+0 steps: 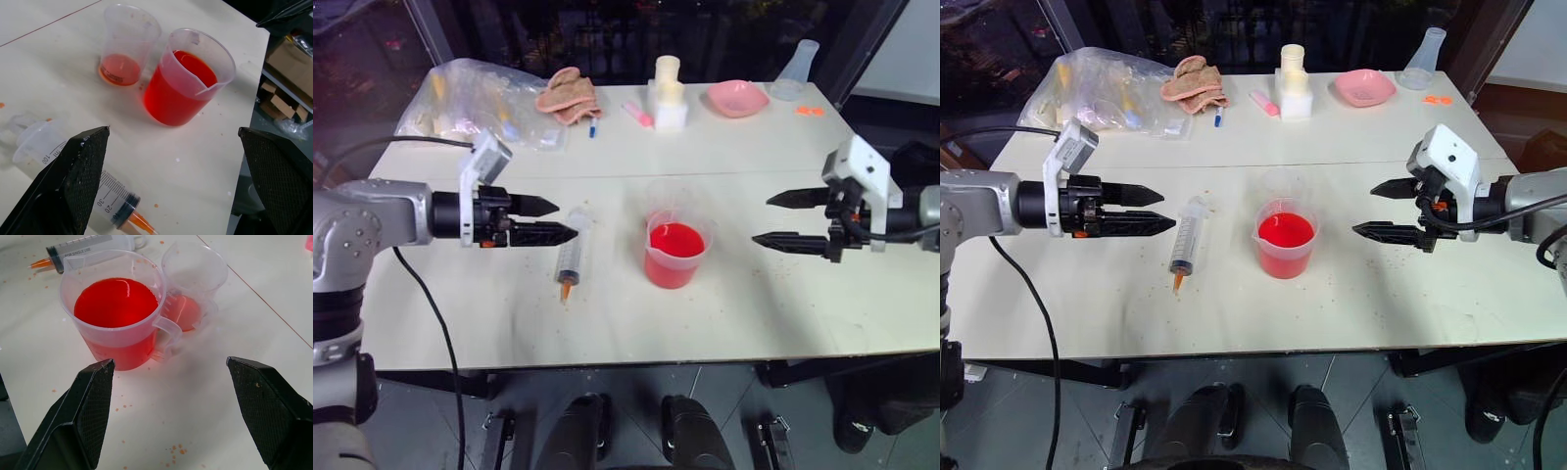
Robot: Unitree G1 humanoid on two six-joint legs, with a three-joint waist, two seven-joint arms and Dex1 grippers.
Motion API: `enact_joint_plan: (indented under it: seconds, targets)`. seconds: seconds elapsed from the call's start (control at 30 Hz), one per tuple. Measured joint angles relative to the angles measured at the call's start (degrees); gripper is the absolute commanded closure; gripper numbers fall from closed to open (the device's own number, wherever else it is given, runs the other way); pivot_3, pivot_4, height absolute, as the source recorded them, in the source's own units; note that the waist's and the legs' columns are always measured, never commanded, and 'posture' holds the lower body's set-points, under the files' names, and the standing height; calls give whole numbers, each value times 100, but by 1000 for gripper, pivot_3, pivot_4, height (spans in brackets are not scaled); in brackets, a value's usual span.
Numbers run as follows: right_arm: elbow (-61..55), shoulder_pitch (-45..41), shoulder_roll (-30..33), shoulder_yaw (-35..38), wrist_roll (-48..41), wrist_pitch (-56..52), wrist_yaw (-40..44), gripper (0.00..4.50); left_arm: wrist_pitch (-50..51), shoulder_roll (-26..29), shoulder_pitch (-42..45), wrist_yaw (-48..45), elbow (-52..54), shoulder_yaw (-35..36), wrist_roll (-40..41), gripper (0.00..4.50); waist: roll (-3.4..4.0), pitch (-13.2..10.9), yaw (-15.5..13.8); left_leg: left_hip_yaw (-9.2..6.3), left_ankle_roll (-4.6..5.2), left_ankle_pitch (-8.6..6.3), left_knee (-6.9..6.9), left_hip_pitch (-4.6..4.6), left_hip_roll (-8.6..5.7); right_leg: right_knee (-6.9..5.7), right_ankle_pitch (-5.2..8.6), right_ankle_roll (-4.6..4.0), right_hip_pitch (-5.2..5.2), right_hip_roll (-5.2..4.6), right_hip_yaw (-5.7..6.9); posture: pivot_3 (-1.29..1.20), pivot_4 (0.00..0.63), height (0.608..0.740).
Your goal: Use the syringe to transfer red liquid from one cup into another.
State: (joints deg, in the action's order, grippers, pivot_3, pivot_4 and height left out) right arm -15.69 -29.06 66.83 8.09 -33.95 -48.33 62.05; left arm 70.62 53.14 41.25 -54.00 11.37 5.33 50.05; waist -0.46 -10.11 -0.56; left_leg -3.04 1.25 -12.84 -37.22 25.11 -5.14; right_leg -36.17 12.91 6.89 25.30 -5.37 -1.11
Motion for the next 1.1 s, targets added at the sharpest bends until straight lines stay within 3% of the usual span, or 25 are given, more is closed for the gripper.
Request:
enact_joint_plan:
  seconds: [0.6,1.1]
  targets:
    - [262,-382,-63,-275,178,169,96,695,-10,300,147,-286,-120,4,-78,45,0,0,17,1,0,0,0,0,0,0,0,0,1,1,0,0,150,740]
    - [476,-715,-528,-574,355,368,35,695,-248,480,-60,-49,99,44,-274,45,1,-1,17,1,0,0,0,0,0,-1,0,0,2,1,-1,0,150,740]
